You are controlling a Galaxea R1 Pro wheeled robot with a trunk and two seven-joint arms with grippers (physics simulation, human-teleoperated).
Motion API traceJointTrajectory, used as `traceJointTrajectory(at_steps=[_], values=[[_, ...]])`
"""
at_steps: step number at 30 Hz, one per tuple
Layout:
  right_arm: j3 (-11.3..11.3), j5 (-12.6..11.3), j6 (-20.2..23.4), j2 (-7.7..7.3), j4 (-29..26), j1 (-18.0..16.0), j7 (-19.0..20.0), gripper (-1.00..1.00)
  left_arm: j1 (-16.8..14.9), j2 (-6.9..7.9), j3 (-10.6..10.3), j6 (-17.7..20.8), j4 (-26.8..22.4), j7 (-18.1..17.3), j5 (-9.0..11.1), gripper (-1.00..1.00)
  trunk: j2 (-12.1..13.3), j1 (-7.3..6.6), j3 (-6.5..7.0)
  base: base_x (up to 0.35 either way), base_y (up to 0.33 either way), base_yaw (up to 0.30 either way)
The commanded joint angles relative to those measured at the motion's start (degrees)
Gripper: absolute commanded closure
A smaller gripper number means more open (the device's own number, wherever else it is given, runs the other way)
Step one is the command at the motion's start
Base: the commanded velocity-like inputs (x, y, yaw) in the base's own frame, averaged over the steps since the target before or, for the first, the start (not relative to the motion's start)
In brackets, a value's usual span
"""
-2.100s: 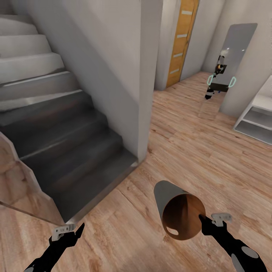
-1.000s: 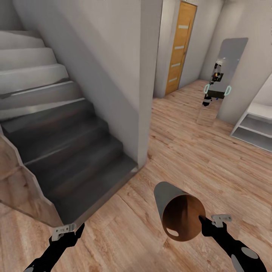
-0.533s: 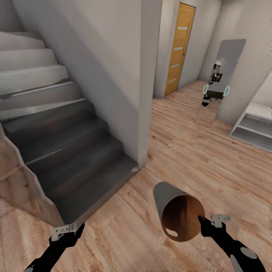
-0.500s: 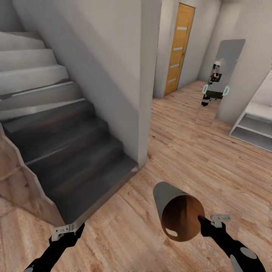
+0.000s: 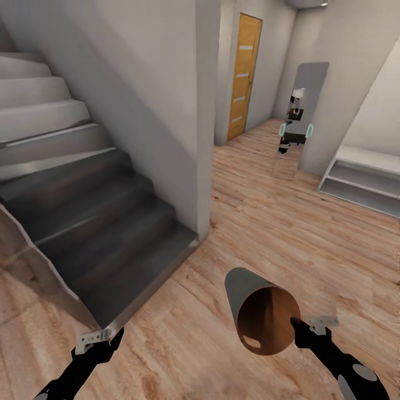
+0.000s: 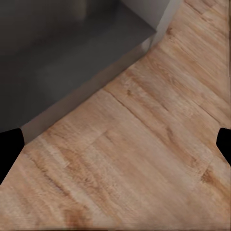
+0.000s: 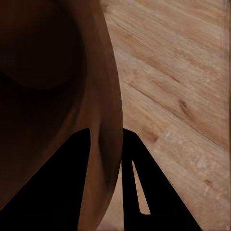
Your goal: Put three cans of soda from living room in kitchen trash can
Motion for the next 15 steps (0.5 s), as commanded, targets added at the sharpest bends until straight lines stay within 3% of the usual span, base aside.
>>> traceJointTrajectory(at_steps=[1,10,15], values=[[-0.07,-0.42,0.03,-0.02,-0.08,-0.02,0.19,1.0,0.0,0.03,0.0,0.01,0.0,-0.02,-0.01,-1.0,-0.01,0.0,0.07,-0.259,0.227,-0.184],[-0.37,-0.41,-0.97,-0.17,2.1,-0.02,0.19,1.0,0.0,0.07,-0.02,0.04,0.0,-0.05,-0.02,-1.0,-0.01,0.0,0.65,-0.259,0.226,-0.184],[-2.92,-0.46,-1.92,-0.32,2.81,-0.02,1.94,1.0,0.0,0.07,0.0,0.02,0.0,-0.06,-0.02,-1.0,-0.01,0.0,0.98,-0.259,0.225,-0.185]])
